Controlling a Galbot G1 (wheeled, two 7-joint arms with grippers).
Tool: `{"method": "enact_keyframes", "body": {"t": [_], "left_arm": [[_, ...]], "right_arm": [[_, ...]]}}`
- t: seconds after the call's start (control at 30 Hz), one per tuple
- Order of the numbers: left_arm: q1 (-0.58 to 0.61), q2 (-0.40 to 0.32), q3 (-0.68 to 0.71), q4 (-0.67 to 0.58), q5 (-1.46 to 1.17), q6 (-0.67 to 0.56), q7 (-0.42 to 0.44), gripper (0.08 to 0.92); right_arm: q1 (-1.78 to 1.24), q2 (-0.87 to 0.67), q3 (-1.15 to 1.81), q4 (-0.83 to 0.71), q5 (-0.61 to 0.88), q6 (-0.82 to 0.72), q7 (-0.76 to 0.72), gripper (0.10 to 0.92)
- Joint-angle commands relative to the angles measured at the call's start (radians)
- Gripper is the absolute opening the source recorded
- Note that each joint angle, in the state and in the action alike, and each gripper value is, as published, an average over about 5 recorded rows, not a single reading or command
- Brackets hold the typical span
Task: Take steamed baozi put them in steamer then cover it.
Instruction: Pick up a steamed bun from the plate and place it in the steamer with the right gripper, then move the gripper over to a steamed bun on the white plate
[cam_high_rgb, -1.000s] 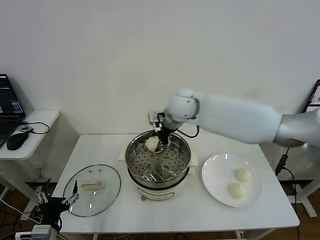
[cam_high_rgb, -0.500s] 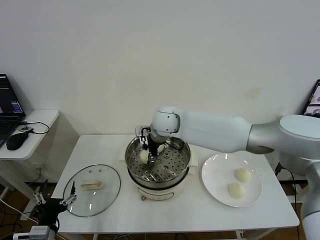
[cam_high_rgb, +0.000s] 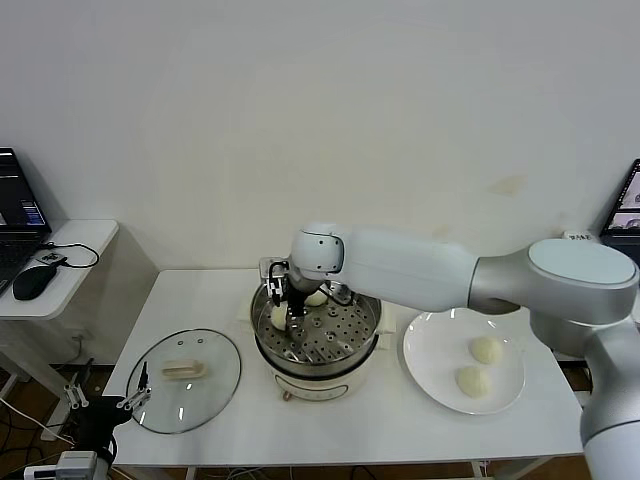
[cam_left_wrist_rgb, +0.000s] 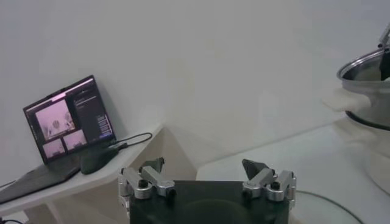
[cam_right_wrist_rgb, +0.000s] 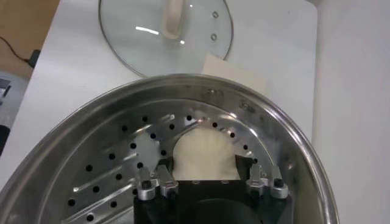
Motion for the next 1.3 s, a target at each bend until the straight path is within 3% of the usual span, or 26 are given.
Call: {"method": "enact_keyframes", "body": {"t": [0.03,0.27,0.77,1.03,1.3], "left_arm": [[0.001,0.000,0.000,-0.001,0.001,0.001,0.000,0.823],[0.006,0.003,-0.006,-0.006,0.002,0.001,0.001,0.823],[0.007,0.024,0.011,-0.020,0.011,0.008,0.007,0.823],[0.008,0.032,0.027,-0.014,0.017,0.007,0.006,0.823],[0.013,0.027,0.041,-0.019,0.033,0.010,0.007,0.823]], "right_arm": [[0.008,-0.009,0.008,-0.002,-0.010,0.001,-0.017,0.674],[0.160,-0.170,-0.004,0.140,-0.037,0.114,-0.176,0.815],[0.298,-0.808,-0.040,0.498,-0.289,0.366,-0.417,0.823],[0.103,-1.033,0.016,0.563,-0.440,0.410,-0.393,0.823],[-0.351,-1.112,0.341,0.515,-0.588,0.414,-0.347,0.823]]}}
